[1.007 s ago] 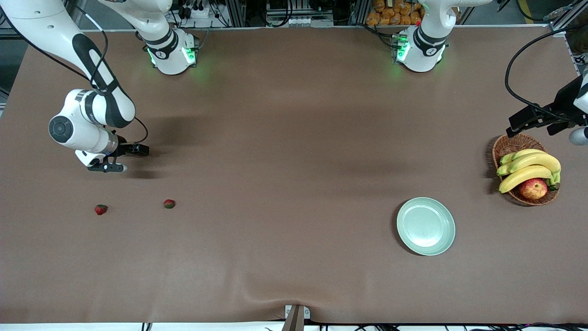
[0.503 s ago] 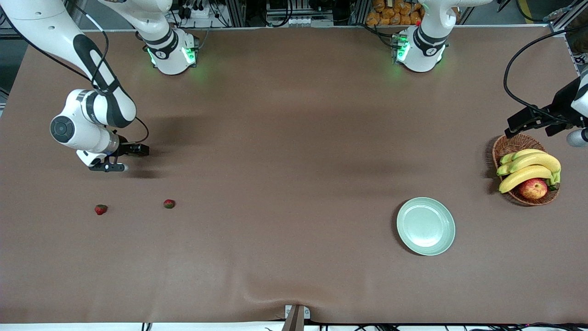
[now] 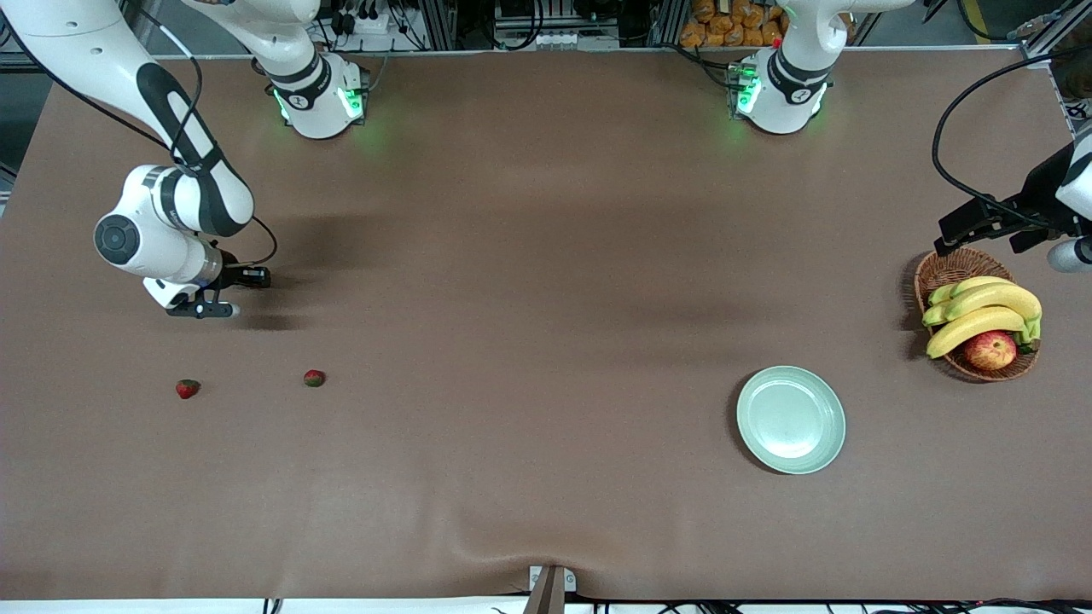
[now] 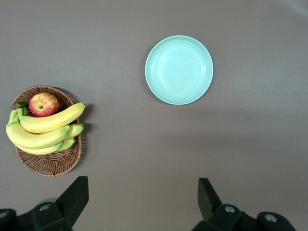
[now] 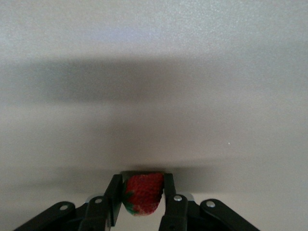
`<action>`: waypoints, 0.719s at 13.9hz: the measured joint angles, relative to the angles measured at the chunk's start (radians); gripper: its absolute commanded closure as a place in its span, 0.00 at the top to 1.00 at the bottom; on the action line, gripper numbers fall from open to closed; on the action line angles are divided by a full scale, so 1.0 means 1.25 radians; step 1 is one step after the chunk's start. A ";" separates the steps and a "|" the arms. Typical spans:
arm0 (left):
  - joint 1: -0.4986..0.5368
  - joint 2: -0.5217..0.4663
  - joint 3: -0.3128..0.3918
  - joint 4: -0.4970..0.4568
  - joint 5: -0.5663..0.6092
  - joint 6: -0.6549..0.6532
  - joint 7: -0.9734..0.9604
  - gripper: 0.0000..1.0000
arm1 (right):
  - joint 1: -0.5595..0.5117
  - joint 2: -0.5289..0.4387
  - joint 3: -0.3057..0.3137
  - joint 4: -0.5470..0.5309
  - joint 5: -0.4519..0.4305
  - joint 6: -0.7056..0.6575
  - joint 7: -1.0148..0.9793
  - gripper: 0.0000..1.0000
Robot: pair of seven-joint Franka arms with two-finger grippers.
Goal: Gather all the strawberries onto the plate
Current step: 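Carry the strawberry with the right gripper toward the table middle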
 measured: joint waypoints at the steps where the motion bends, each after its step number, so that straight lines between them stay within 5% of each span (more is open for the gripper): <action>1: 0.000 0.000 0.000 0.000 0.000 0.000 0.000 1.00 | 0.004 -0.002 0.006 0.002 0.000 0.004 -0.001 0.09; 6: 0.000 0.000 -0.001 0.000 0.000 0.000 0.000 1.00 | 0.129 -0.041 0.020 0.066 0.000 -0.009 0.006 0.03; 10: -0.001 0.004 -0.002 0.000 0.000 0.000 0.000 1.00 | 0.224 -0.054 0.023 0.228 0.019 -0.192 0.013 0.03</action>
